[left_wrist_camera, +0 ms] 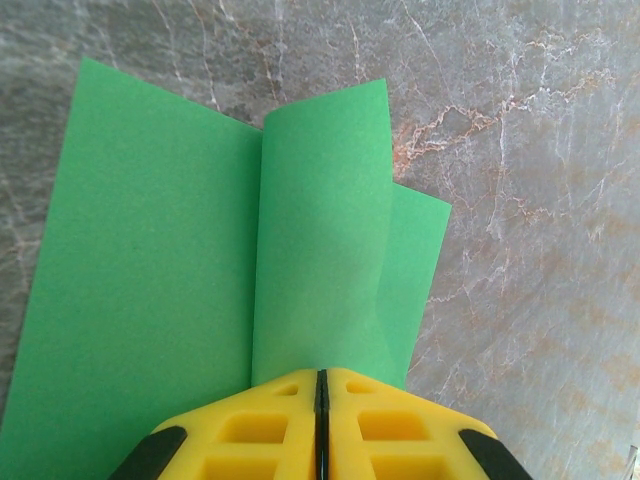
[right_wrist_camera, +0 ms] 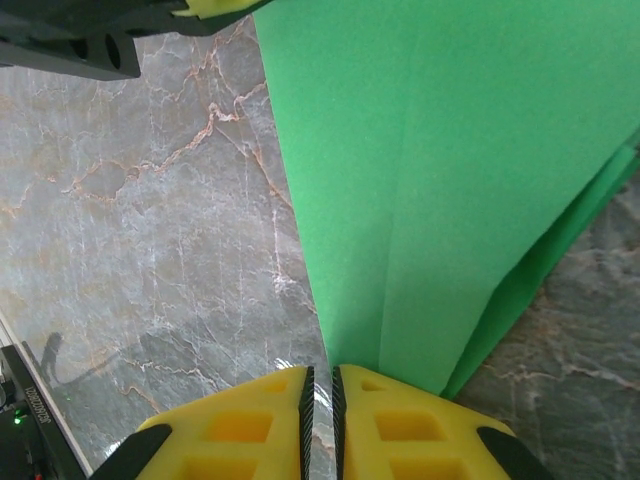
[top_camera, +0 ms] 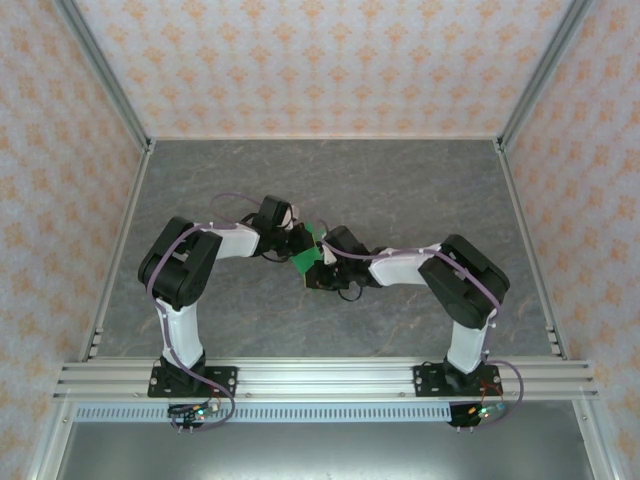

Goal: Fold a paper plane with a square sheet of paper (fold left side to right side)
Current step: Fourth fold the wing at the center of the table.

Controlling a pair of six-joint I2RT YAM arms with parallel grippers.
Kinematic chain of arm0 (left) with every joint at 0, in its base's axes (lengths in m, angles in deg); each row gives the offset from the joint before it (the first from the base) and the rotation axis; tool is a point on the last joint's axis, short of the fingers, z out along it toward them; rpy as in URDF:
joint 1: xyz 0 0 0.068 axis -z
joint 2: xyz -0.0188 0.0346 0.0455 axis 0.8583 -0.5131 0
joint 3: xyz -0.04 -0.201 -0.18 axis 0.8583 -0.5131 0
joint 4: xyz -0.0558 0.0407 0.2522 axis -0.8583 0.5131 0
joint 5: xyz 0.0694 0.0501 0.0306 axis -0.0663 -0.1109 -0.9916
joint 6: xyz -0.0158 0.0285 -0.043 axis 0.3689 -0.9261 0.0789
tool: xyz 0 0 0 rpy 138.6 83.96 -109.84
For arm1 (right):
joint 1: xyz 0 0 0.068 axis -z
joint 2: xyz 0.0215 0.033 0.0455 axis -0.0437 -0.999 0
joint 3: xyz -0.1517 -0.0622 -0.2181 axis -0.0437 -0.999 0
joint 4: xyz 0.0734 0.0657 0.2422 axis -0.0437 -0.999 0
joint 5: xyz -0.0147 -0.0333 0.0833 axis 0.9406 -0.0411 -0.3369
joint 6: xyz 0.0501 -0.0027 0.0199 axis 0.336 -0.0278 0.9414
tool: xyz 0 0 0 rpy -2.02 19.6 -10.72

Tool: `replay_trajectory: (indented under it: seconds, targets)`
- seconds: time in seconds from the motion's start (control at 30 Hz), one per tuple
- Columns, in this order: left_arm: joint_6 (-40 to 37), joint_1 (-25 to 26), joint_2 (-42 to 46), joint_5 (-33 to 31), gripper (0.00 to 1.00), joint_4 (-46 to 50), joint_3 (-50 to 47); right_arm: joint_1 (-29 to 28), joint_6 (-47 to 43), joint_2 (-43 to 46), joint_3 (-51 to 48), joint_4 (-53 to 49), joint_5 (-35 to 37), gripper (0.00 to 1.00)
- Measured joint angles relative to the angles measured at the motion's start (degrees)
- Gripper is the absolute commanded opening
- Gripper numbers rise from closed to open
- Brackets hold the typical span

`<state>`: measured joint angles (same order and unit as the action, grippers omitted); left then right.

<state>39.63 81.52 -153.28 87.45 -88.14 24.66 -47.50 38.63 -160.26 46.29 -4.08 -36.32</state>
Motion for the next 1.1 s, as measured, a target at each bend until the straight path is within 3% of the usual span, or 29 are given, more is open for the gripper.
replay_trajectory:
  seconds: [0.5,0.73,0.93,1.1]
  targets:
    - [0.0,0.0,0.0,0.0,0.12,0.02,0.0,-0.09,0.2,1.4,-1.4,-0.37,-0.52,0.18]
    - [0.0,0.0,0.04,0.0,0.12,0.02,0.0,-0.96,-0.09,5.31,-1.66,-6.51,-2.6,0.18]
    - [0.0,0.02,0.09,-0.02,0.12,0.04,0.0,2.58,-0.66,10.08,-1.46,-8.57,-2.6,0.16]
    - [0.0,0.11,0.11,-0.07,0.12,0.07,0.0,3.04,-0.39,8.11,1.29,-7.78,-2.78,0.12]
